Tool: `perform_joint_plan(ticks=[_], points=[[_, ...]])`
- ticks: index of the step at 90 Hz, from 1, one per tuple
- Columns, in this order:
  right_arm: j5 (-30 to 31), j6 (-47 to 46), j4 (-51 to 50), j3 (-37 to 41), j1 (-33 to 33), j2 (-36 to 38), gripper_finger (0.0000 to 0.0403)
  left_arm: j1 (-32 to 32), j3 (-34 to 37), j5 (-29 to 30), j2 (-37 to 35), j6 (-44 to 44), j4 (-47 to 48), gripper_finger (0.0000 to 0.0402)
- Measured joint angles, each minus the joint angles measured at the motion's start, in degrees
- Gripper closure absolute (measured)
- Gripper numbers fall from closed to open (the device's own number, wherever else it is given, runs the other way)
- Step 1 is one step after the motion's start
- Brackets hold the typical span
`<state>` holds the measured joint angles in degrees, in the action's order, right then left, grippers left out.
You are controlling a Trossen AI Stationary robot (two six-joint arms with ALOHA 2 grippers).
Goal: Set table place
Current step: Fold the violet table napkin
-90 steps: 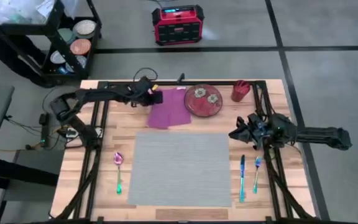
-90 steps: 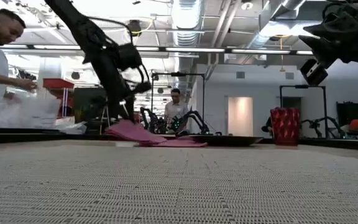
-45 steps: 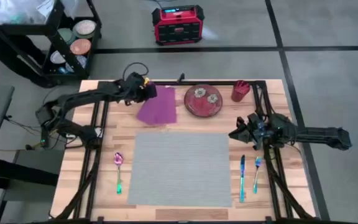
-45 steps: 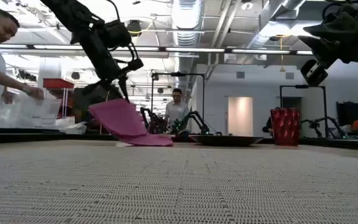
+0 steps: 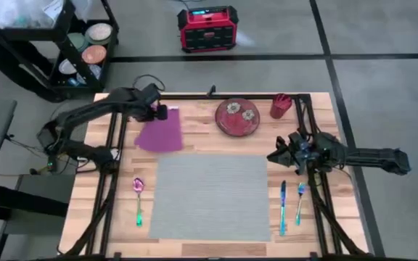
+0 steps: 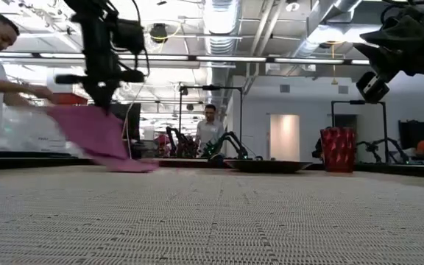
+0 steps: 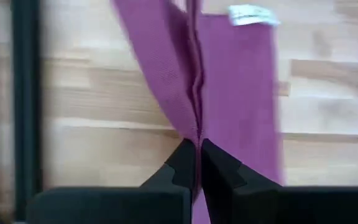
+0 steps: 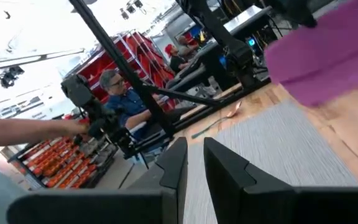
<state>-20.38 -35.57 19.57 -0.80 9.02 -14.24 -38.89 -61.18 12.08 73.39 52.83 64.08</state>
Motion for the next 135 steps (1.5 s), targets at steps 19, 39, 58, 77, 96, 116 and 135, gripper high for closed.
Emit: perform_joint_plan(ticks=[19, 39, 58, 77, 96, 116, 135], points=[[-0.1, 0.0, 0.1, 0.0, 0.0, 0.0, 0.0361, -1.7, 0.6, 0.7, 2.3, -2.1, 7.9, 0.0401], [-0.4, 0.0, 0.0, 0.0, 0.0, 0.0, 0.0361, -0.6, 0.1, -1.1, 12.1, -1.1, 7.8, 0.0402], [-0.5, 0.0, -1.6, 0.0, 0.0, 0.0, 0.0361, 3.1, -8.2, -2.6, 19.5, -0.7, 6.2, 0.0402], [-0.6, 0.0, -2.5, 0.0, 0.0, 0.0, 0.0361, 5.7, -15.2, -2.2, 26.4, -0.1, 3.4, 0.0402], [-4.0, -2.7, -2.3, 0.0, 0.0, 0.0, 0.0361, 8.1, -16.4, -3.0, 32.8, -2.5, 5.8, 0.0402], [-6.5, -5.1, -1.3, 0.0, -1.8, 0.0, 0.0359, 7.8, -16.8, -1.3, 33.3, -1.1, 4.1, 0.0402], [-5.3, -5.1, 0.7, 0.0, -3.8, 0.0, 0.0345, 6.6, -20.5, 1.7, 32.9, -1.1, 4.7, 0.0402]])
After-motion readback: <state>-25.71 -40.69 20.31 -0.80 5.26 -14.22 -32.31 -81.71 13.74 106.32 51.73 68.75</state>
